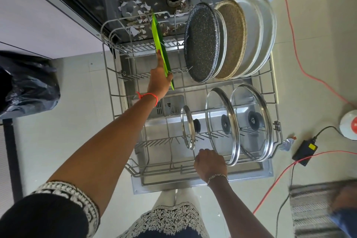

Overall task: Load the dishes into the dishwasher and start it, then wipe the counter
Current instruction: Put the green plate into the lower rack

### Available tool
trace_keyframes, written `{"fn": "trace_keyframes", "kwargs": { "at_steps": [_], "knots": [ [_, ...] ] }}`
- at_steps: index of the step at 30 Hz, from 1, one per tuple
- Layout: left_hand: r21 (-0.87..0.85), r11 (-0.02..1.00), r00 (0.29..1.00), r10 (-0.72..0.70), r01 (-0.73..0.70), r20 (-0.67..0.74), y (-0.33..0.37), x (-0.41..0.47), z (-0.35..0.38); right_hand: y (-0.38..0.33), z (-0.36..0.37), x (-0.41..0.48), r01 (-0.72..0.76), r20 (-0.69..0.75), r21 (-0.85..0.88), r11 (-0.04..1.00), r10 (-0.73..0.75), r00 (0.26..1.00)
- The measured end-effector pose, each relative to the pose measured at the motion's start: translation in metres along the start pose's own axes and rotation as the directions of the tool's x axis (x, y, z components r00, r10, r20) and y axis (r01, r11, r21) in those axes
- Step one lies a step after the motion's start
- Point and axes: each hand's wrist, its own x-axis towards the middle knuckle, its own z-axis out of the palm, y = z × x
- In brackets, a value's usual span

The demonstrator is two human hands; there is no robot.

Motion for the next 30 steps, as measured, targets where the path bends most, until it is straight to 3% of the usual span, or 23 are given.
{"fn": "trace_keyframes", "kwargs": {
  "at_steps": [17, 30],
  "knots": [
    [0.052, 0.997, 0.996, 0.051, -0.055, 0.075, -0.021, -0.001, -0.007, -0.001, -0.001, 0.001, 0.002, -0.012, -0.011, 1.000, -0.002, 1.000],
    [0.039, 0.999, 0.999, -0.008, 0.006, 0.039, -0.006, 0.019, -0.001, 0.000, 0.001, 0.000, 0.000, -0.012, -0.021, 1.000, 0.000, 1.000]
  ]
}}
